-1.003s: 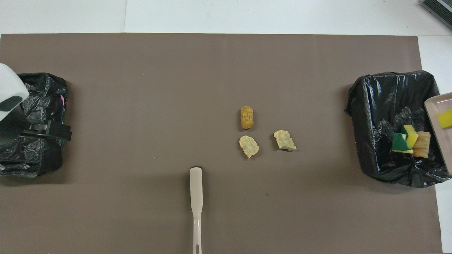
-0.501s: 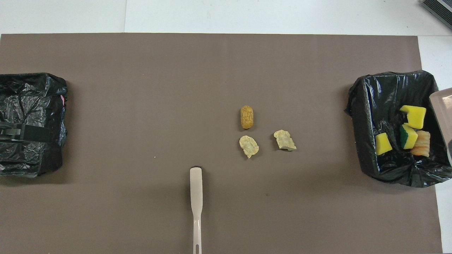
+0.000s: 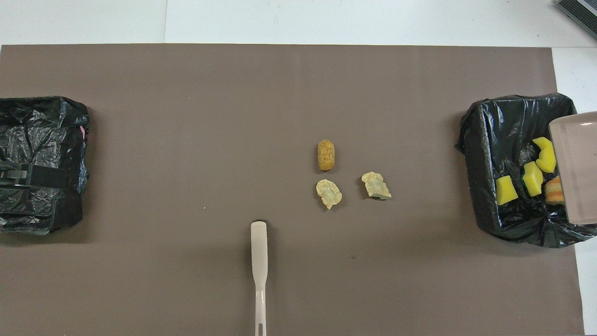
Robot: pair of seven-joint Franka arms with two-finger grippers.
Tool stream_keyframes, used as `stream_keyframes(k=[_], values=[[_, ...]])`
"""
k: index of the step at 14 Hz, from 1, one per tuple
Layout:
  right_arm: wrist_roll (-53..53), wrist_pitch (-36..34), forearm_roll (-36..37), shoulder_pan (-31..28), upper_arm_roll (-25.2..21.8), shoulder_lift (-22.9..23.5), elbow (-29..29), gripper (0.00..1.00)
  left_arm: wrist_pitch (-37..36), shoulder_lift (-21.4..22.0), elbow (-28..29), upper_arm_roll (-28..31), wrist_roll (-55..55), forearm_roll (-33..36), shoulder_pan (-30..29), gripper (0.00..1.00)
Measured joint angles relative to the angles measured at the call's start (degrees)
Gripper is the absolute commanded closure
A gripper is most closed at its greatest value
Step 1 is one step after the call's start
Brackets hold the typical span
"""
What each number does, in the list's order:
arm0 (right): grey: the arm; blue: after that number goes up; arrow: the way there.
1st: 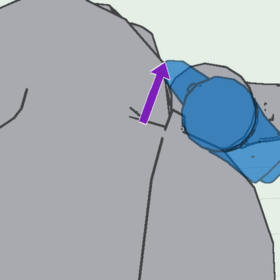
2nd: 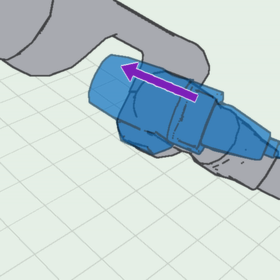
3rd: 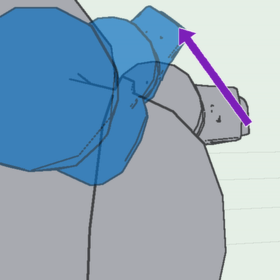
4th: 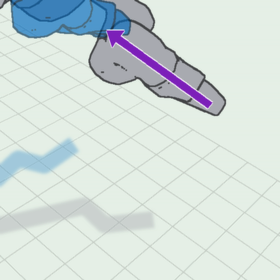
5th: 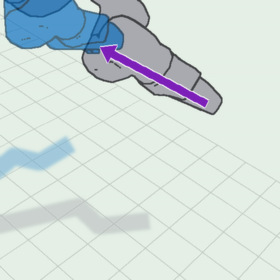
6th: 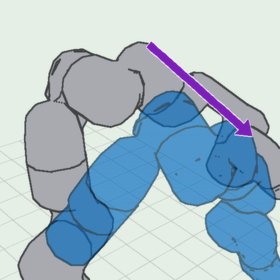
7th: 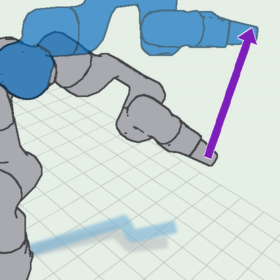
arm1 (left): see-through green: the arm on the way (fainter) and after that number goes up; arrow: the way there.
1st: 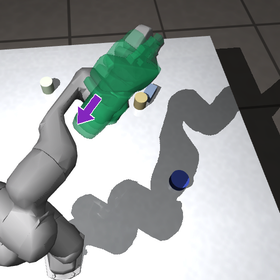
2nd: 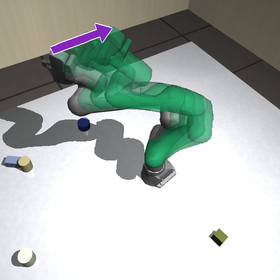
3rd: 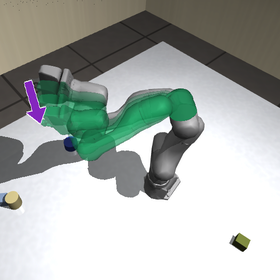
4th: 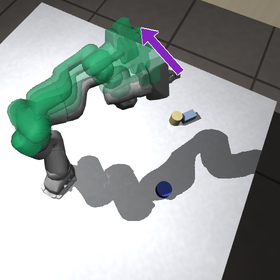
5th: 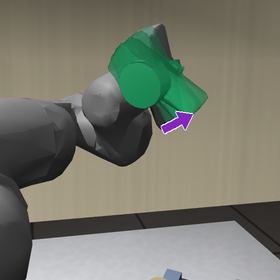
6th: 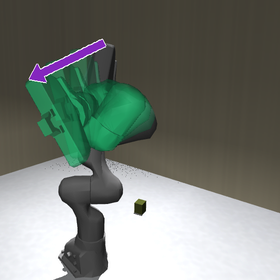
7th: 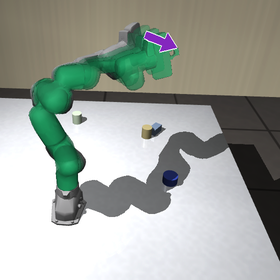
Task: Sweep and dump trash in bin
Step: 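Tip the dustpan further with the right gripper to empty it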
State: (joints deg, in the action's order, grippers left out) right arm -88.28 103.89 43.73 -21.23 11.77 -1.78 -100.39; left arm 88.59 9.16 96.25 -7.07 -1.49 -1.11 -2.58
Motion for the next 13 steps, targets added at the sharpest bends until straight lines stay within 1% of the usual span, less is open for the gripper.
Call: stream_keyframes(k=[4,6,10,13], values=[[13.4,-3.0,-10.6,0.2,0.2,-0.1,0.0,1.0,0.0,0.0,0.0,0.0,0.0,0.0,0.0,0.0],[19.2,-5.9,-17.3,0.3,0.3,-0.2,0.1,1.0,0.0,0.0,0.0,0.0,0.0,0.0,0.0,0.0],[40.7,-12.8,-28.6,0.8,0.8,-0.9,0.1,1.0,0.0,0.0,0.0,0.0,0.0,0.0,0.0,0.0],[55.3,-13.9,-33.1,3.8,2.2,-1.4,0.1,1.0,0.0,0.0,0.0,0.0,0.0,0.0,0.0,0.0]])
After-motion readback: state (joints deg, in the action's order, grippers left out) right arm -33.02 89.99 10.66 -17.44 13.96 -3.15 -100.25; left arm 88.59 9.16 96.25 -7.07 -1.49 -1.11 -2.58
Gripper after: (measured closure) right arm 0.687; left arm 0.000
